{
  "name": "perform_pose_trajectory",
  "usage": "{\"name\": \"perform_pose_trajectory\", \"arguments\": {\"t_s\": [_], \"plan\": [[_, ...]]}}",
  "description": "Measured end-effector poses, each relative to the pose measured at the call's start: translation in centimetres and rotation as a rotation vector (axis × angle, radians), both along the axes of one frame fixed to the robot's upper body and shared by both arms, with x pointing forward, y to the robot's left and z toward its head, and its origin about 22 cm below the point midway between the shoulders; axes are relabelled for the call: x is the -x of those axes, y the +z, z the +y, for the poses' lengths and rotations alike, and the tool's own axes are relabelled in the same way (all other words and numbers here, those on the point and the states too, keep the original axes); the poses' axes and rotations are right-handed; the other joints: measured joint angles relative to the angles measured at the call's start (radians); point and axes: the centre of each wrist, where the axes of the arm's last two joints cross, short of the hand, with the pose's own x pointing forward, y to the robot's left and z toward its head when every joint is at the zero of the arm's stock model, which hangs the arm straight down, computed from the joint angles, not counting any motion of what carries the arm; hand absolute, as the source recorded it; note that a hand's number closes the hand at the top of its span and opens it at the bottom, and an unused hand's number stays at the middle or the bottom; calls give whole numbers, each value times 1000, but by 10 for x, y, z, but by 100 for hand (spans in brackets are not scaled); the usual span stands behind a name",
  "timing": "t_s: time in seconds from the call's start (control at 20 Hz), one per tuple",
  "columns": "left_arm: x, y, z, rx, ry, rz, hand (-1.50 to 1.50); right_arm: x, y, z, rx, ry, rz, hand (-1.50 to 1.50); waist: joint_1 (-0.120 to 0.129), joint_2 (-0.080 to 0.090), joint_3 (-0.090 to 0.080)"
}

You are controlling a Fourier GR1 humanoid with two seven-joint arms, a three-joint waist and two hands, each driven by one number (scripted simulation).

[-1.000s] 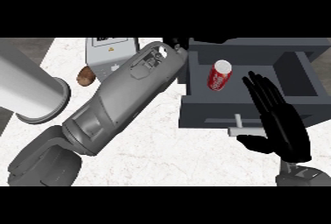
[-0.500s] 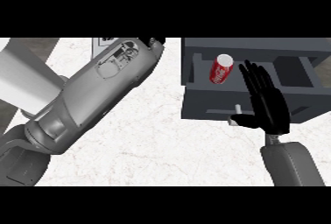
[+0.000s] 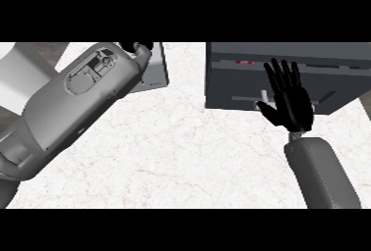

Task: Pick up the can, place it into the drawer and close the drawer

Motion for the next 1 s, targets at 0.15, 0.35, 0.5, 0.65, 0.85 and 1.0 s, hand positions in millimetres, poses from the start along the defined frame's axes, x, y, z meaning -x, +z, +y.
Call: {"name": "perform_pose_trajectory", "arguments": {"t_s": [0.15,0.35,0.5,0.65,0.85,1.0], "plan": [[6,-2,11,0,-1,16,-150,-14,-5,1,3,-25,-27,-150,3,4,4],[15,-4,21,-4,0,22,-150,-31,-7,7,-10,-54,-70,-150,6,7,8],[21,-5,32,-6,-1,25,-150,-40,-9,11,-7,-77,-101,-150,5,7,9],[28,-16,37,-11,-5,35,-150,-47,-9,14,-13,-101,-129,-150,4,8,11],[36,-20,45,-12,-10,39,-150,-57,-4,17,-14,-132,-165,-150,5,8,12],[40,-27,51,-18,-14,40,-150,-69,11,18,-10,-144,-179,-150,8,12,11]]}}
